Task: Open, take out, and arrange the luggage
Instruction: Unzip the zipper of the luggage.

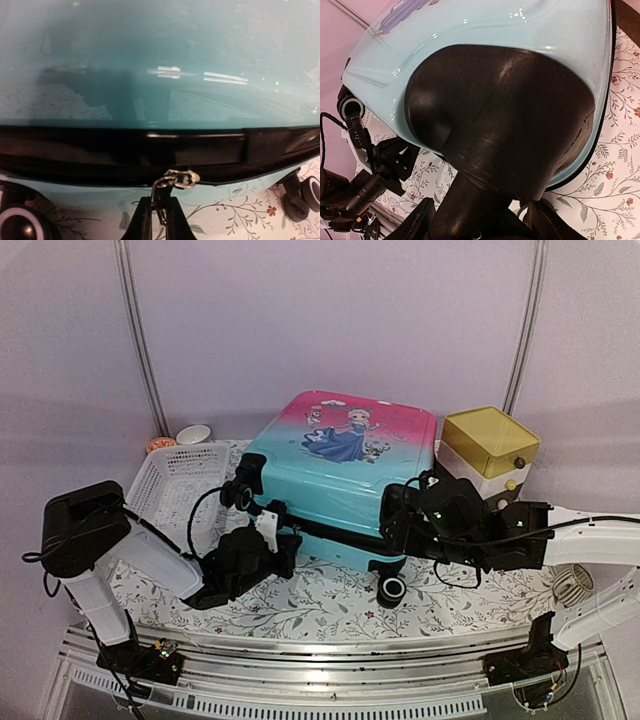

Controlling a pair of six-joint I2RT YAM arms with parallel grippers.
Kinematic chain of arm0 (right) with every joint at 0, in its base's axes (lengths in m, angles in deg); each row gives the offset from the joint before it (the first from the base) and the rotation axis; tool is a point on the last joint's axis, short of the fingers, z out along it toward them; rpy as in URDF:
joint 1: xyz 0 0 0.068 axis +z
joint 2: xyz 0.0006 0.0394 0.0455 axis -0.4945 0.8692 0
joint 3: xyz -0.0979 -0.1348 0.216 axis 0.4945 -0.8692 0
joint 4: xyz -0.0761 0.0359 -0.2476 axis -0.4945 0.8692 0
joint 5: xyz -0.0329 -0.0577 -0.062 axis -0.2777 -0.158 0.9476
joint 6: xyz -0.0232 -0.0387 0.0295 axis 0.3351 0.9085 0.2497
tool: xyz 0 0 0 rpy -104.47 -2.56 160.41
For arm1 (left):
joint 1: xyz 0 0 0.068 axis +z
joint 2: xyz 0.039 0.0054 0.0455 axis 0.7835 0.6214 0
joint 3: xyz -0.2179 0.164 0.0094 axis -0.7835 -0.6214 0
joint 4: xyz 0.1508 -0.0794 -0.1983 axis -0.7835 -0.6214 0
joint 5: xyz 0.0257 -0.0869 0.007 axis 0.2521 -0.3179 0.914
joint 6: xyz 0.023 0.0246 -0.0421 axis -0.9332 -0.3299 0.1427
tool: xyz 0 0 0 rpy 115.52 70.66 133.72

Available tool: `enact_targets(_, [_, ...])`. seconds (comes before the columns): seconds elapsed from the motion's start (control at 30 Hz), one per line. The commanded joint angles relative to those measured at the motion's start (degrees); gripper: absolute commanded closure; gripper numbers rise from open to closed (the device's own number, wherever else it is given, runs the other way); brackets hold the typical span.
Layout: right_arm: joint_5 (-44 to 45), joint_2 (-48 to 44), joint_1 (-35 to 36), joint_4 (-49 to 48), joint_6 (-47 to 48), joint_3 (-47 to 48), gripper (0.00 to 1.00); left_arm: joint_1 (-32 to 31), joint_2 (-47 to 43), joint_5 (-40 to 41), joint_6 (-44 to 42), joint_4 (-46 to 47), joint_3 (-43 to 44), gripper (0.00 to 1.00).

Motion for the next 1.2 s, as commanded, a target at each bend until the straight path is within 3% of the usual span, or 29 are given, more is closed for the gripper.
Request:
enact_targets(0.0, [4.8, -3.2, 0.1, 4.0, -2.0, -0.1, 0.71, 3.5, -3.2, 3.3, 1.8, -1.4, -1.9, 1.00])
enact_targets(0.67, [5.2, -3.5, -1.1, 4.8, -1.5, -0.1, 0.71, 6.1, -15.5, 11.7, 2.3, -8.6, -9.7, 1.00])
enact_targets(0.97, [4.5, -4.1, -2.7, 4.8, -1.0, -0.7, 0.70, 11.8, -18.5, 7.9, 5.1, -13.5, -10.3, 1.00])
enact_targets(1.07, [4.4, -4.4, -3.1, 4.8, -0.4, -0.8, 0.61, 11.9, -20.3, 7.1, 5.4, -15.0, -10.5, 1.00])
enact_targets(1.17, [4.6, -4.4, -3.3, 4.8, 1.1, -0.5, 0.47, 11.8, -23.1, 4.8, 6.2, -19.6, -9.7, 0.92])
